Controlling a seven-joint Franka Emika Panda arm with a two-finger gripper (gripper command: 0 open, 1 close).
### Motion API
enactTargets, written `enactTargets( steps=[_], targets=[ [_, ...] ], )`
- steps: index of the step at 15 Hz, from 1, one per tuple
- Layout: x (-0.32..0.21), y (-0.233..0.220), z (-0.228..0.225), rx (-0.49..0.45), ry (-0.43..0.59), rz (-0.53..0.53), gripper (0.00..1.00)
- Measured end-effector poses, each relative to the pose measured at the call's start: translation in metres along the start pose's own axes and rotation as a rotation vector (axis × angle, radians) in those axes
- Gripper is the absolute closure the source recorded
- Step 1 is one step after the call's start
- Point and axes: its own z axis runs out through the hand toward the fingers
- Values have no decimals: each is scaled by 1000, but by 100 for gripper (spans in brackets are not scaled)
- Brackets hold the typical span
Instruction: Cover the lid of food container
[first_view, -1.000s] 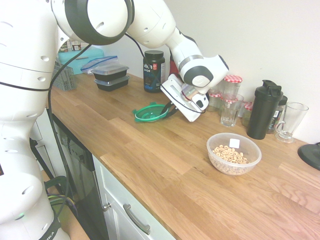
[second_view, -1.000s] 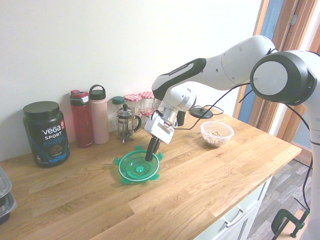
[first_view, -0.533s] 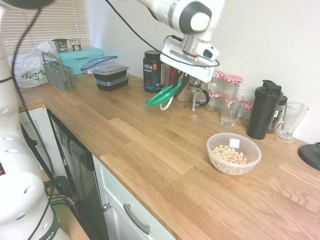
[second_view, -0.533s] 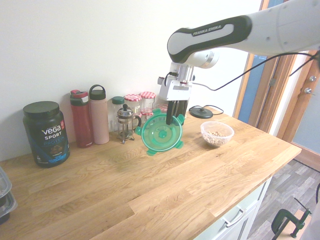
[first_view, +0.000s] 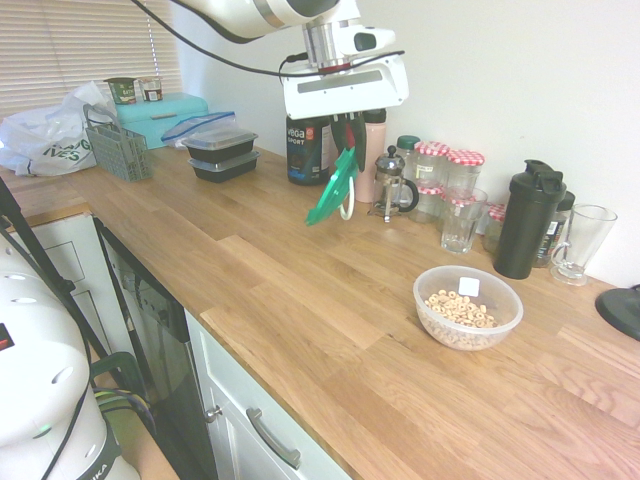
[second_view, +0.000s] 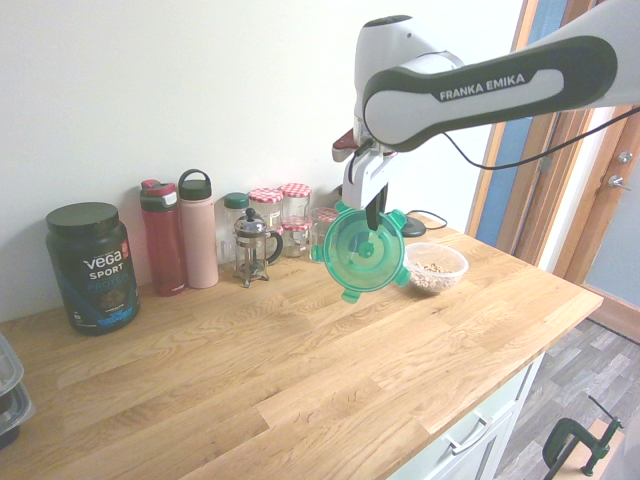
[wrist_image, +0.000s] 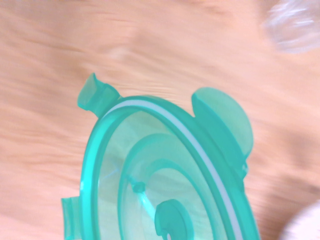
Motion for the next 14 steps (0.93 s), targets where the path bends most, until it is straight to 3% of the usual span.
enactTargets(
  steps=[9, 14],
  targets=[
    [22, 10, 3, -415, 396, 156, 100],
    [31, 35, 36, -706, 540, 263, 100]
  ],
)
